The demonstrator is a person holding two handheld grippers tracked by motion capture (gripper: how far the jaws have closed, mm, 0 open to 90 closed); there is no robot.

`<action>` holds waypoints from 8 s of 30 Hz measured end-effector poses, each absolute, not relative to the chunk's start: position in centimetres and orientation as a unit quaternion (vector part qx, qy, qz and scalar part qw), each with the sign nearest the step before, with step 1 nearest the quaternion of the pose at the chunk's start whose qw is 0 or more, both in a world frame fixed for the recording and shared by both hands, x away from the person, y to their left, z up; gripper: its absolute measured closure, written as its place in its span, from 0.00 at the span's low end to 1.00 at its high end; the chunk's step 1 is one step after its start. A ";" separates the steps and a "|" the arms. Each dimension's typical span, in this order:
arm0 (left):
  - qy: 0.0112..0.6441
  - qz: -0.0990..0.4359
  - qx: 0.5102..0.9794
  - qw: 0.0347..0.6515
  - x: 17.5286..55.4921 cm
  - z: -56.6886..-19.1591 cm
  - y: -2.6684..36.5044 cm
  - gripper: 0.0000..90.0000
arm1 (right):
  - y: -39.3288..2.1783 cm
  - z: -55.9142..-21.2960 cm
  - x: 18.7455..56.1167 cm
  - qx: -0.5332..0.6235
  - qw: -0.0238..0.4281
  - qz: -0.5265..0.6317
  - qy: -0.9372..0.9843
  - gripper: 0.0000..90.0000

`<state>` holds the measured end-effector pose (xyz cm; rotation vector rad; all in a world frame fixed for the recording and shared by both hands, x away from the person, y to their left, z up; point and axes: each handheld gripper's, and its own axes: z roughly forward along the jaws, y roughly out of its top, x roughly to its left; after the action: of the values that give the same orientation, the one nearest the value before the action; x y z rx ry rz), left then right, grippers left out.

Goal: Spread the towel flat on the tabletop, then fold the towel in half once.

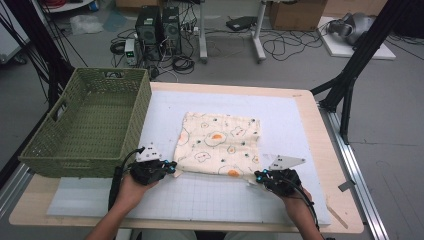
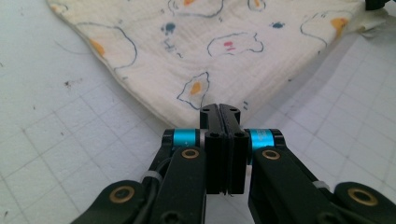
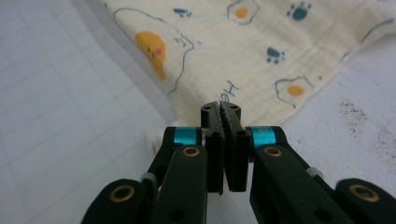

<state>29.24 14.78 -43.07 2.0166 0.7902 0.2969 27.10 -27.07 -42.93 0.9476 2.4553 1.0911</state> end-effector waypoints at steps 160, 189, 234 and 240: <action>0.335 0.177 0.712 0.591 33.7 -41.2 13.2 0.21 | -30.2 -41.1 29.7 0.366 0.233 0.463 0.773 0.12; 0.348 0.196 0.708 0.582 33.4 -41.2 14.1 0.21 | -29.9 -41.1 29.9 0.373 0.247 0.456 0.769 0.12; 0.471 0.171 0.747 0.437 46.1 -42.8 10.6 0.34 | -31.5 -41.0 29.7 0.392 0.237 0.468 0.756 0.12; 0.476 0.185 0.759 0.403 47.2 -44.2 10.4 0.41 | -31.4 -41.2 30.0 0.388 0.234 0.464 0.761 0.12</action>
<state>47.17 10.42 -44.25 1.9173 1.2027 0.4682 29.98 -31.36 -41.15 1.0665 2.0901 1.2731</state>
